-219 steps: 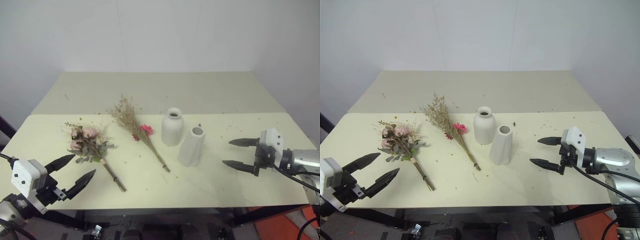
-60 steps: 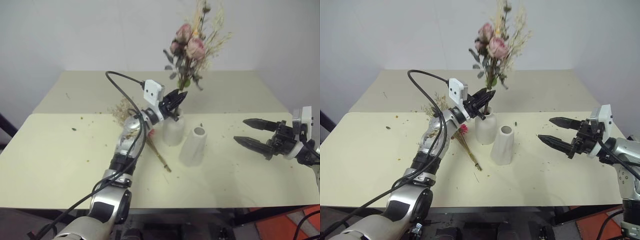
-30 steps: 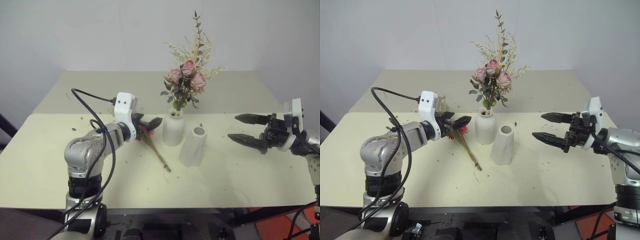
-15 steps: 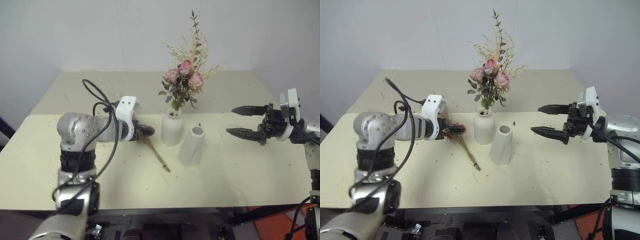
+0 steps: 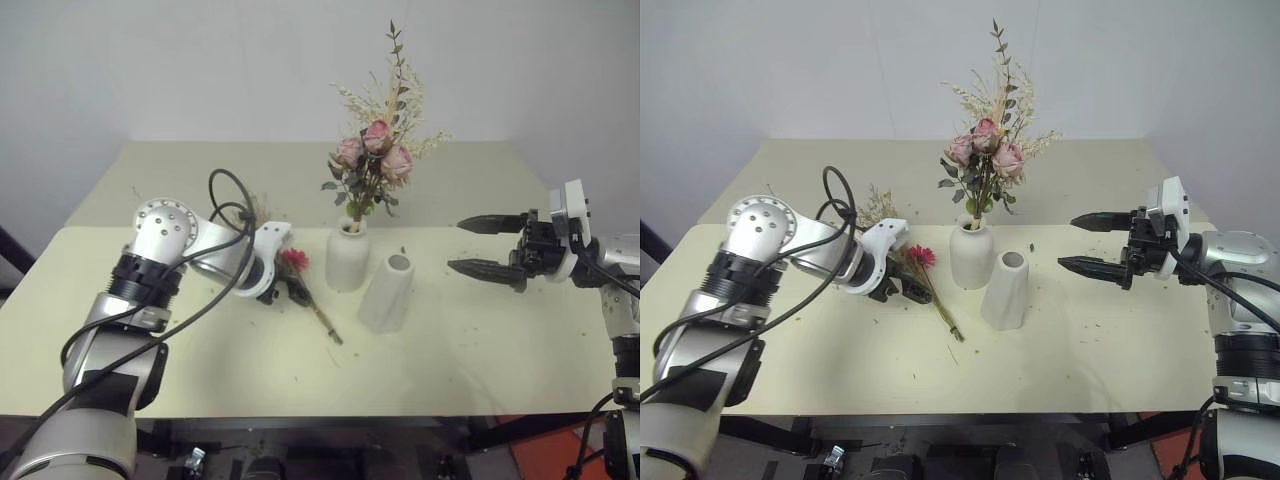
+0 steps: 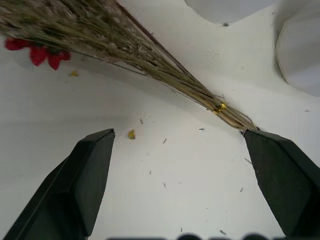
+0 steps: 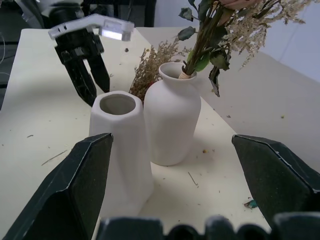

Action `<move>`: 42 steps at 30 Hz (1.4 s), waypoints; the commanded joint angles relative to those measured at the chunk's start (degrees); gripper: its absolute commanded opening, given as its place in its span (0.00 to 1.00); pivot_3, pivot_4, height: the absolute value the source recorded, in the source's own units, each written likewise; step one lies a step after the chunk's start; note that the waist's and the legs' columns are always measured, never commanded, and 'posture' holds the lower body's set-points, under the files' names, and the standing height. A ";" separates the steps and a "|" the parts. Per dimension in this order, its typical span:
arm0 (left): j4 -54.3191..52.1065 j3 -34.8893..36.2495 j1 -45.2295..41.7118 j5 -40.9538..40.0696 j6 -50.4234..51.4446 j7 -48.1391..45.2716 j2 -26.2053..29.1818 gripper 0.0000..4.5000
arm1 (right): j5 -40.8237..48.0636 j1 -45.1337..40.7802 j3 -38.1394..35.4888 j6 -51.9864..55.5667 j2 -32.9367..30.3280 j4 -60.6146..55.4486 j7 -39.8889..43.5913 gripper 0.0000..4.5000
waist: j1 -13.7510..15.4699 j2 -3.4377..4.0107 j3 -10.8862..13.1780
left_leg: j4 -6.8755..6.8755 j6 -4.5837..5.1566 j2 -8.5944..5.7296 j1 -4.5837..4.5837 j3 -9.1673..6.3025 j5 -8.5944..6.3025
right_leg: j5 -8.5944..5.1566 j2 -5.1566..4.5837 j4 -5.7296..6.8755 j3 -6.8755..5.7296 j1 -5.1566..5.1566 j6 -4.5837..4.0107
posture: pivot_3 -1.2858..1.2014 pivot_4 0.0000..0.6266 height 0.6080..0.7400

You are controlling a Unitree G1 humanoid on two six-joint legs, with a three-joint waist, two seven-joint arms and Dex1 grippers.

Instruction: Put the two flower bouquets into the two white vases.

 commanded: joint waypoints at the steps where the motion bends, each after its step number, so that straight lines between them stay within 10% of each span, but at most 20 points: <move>1: 3.12 0.58 -2.07 -3.92 -2.93 6.67 -2.21 1.00 | 0.93 0.47 -1.51 -0.56 -0.41 -2.61 -0.22 1.00 | -0.03 0.00 0.00 | 0.00 -0.01 0.00 -0.01 0.00 0.00 | 0.00 0.00 0.00 0.00 -0.01 0.00 | 0.52 0.24 1.00; 14: 9.27 3.09 -2.32 -8.49 -10.89 22.17 -11.25 1.00 | 1.69 2.06 -1.85 0.27 0.08 -4.95 -1.92 1.00 | 0.05 0.00 0.00 | 0.00 -0.05 -0.04 -0.03 0.00 0.03 | 0.01 -0.02 -0.02 0.01 0.00 -0.02 | 0.52 0.24 1.00; 30: 10.80 10.14 -1.60 -1.08 -9.38 22.76 -11.58 0.00 | 3.02 4.16 -2.10 0.59 0.45 -6.37 -2.83 1.00 | 0.09 0.00 0.00 | 0.00 -0.09 -0.09 -0.04 -0.01 0.05 | 0.01 -0.04 -0.05 0.01 0.01 -0.01 | 0.52 0.24 1.00; 42: -5.45 16.44 6.26 1.58 -9.50 23.21 -1.33 0.00 | 2.72 3.10 -1.33 0.14 0.91 -5.03 -2.12 1.00 | -0.04 0.00 0.00 | -0.01 -0.10 -0.09 -0.04 -0.03 0.05 | 0.03 -0.05 -0.02 0.01 0.00 -0.03 | 0.52 0.24 1.00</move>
